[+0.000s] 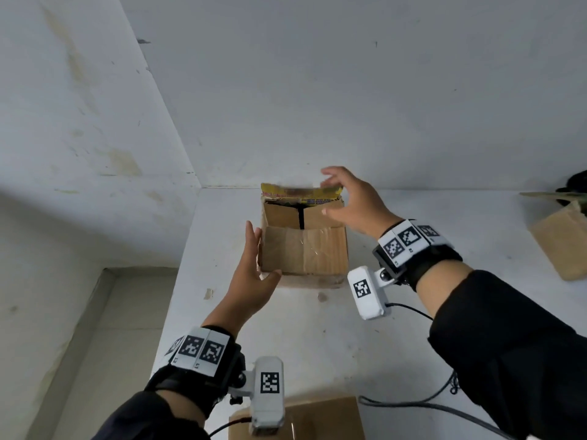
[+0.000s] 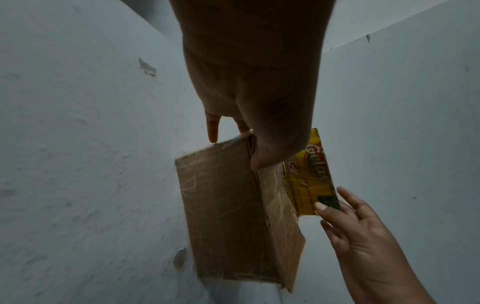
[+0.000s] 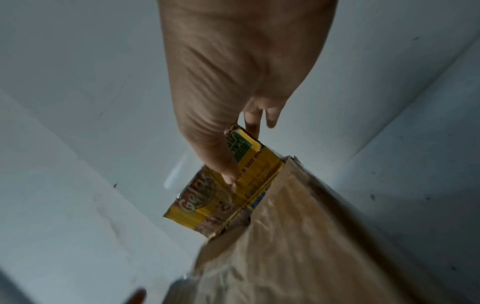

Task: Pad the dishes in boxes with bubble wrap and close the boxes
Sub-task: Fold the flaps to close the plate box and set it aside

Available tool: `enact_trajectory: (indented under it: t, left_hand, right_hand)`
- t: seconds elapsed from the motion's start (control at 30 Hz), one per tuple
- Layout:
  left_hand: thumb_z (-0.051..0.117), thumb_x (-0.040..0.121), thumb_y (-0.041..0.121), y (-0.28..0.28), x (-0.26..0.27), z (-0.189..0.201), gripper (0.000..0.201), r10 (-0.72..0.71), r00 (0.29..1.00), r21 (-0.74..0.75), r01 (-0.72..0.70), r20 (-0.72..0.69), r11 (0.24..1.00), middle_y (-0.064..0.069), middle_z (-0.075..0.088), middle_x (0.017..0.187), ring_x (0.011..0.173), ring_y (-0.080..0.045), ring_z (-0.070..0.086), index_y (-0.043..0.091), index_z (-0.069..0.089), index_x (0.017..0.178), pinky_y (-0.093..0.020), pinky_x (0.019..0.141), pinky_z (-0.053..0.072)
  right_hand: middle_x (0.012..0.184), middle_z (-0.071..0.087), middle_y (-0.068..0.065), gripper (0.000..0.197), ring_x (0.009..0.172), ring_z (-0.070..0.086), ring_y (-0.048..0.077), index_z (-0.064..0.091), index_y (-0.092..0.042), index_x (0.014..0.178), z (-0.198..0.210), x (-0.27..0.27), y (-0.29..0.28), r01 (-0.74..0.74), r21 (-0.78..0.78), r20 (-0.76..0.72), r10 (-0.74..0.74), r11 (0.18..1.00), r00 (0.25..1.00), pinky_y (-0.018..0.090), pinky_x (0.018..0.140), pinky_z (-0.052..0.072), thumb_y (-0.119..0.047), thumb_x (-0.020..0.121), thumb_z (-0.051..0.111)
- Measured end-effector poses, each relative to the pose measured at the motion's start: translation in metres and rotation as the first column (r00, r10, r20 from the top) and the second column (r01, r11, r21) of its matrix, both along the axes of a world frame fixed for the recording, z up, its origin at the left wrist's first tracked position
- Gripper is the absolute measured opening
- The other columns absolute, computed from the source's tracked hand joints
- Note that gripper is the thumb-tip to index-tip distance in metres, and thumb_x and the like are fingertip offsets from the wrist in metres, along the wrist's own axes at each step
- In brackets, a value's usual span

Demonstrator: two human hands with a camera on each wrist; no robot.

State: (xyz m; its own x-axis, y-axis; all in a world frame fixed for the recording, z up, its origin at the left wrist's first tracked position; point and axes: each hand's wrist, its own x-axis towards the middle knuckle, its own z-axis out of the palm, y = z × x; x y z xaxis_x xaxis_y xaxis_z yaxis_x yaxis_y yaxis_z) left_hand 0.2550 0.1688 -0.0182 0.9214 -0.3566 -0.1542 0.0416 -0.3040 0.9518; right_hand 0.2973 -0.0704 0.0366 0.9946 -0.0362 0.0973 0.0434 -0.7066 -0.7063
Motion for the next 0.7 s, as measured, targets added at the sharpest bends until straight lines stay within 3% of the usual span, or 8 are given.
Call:
enact_trajectory:
  t: [0.07,0.13,0.2,0.27,0.4,0.57,0.63,0.7]
  left_hand:
    - [0.055,0.087,-0.005,-0.002,0.001,0.001,0.100,0.028,0.999,0.004,-0.028,0.026,1.000,0.010,0.016,0.156,0.139,0.000,0.020,0.049,-0.009,0.143,-0.042,0.110,0.038]
    - [0.055,0.085,-0.007,-0.004,0.001,0.002,0.101,0.055,0.998,-0.005,-0.055,0.037,0.998,0.008,0.019,0.156,0.140,-0.002,0.022,0.049,-0.006,0.144,-0.042,0.107,0.041]
    - [0.055,0.085,-0.008,-0.006,0.000,0.002,0.101,0.066,0.997,-0.019,-0.066,0.027,0.998,0.007,0.020,0.156,0.137,-0.001,0.024,0.044,-0.007,0.146,-0.040,0.104,0.044]
    - [0.055,0.084,-0.008,-0.006,0.001,0.000,0.100,0.071,0.997,-0.019,-0.070,0.027,0.997,0.012,0.022,0.151,0.132,0.002,0.025,0.041,-0.004,0.148,-0.040,0.104,0.045]
    - [0.056,0.081,-0.007,-0.007,0.001,-0.004,0.092,0.080,0.996,0.009,-0.080,0.045,0.997,0.022,0.029,0.139,0.132,-0.002,0.034,0.037,0.013,0.149,-0.039,0.102,0.046]
    - [0.055,0.072,0.012,-0.005,-0.001,-0.005,0.083,0.083,0.994,0.022,-0.085,0.070,0.996,0.018,0.039,0.136,0.124,-0.006,0.046,0.039,0.026,0.144,-0.041,0.094,0.051]
    - [0.054,0.070,0.016,-0.006,-0.002,-0.006,0.082,0.077,0.994,0.036,-0.080,0.084,0.996,0.012,0.039,0.140,0.124,-0.011,0.047,0.036,0.027,0.145,-0.043,0.095,0.050]
    - [0.055,0.072,0.014,-0.006,-0.002,-0.007,0.080,0.079,0.993,0.039,-0.083,0.092,0.996,0.009,0.040,0.140,0.122,-0.013,0.048,0.036,0.027,0.144,-0.045,0.095,0.050]
  right_hand:
    - [0.108,0.065,-0.004,0.051,0.102,0.060,0.014,0.052,-0.020,0.126,-0.005,-0.003,0.003,-0.060,-0.055,0.016,0.061,0.997,0.998,0.035,0.094,0.049,-0.008,0.079,0.067]
    - [0.104,0.066,-0.004,0.042,0.096,0.062,0.013,0.057,-0.019,0.122,-0.013,-0.010,0.006,-0.115,-0.123,0.008,0.116,0.986,0.993,0.031,0.088,0.051,-0.007,0.082,0.062]
    - [0.108,0.065,-0.004,0.041,0.100,0.061,0.012,0.059,-0.020,0.122,-0.023,-0.018,0.008,-0.165,-0.193,0.012,0.171,0.967,0.985,0.024,0.086,0.048,-0.007,0.083,0.061]
    - [0.117,0.062,-0.002,0.042,0.110,0.056,0.014,0.058,-0.020,0.123,-0.032,-0.023,0.008,-0.208,-0.279,0.033,0.226,0.938,0.974,0.025,0.091,0.045,-0.007,0.084,0.058]
    - [0.131,0.056,0.003,0.050,0.117,0.050,0.025,0.056,-0.017,0.129,-0.046,-0.030,0.013,-0.275,-0.462,0.052,0.335,0.843,0.941,0.039,0.096,0.045,0.000,0.082,0.048]
    - [0.141,0.048,0.002,0.049,0.133,0.038,0.035,0.056,-0.013,0.129,-0.056,-0.038,0.028,-0.274,-0.577,0.041,0.362,0.770,0.931,0.057,0.110,0.025,0.001,0.083,0.054]
    - [0.145,0.044,0.001,0.043,0.140,0.029,0.030,0.050,-0.015,0.135,-0.054,-0.043,0.030,-0.312,-0.570,-0.016,0.369,0.760,0.929,0.058,0.114,0.014,-0.019,0.093,0.043]
    - [0.151,0.034,0.000,0.060,0.144,0.020,0.024,0.038,-0.017,0.142,-0.053,-0.050,0.034,-0.358,-0.580,-0.111,0.364,0.732,0.925,0.053,0.116,0.002,-0.051,0.094,0.026]
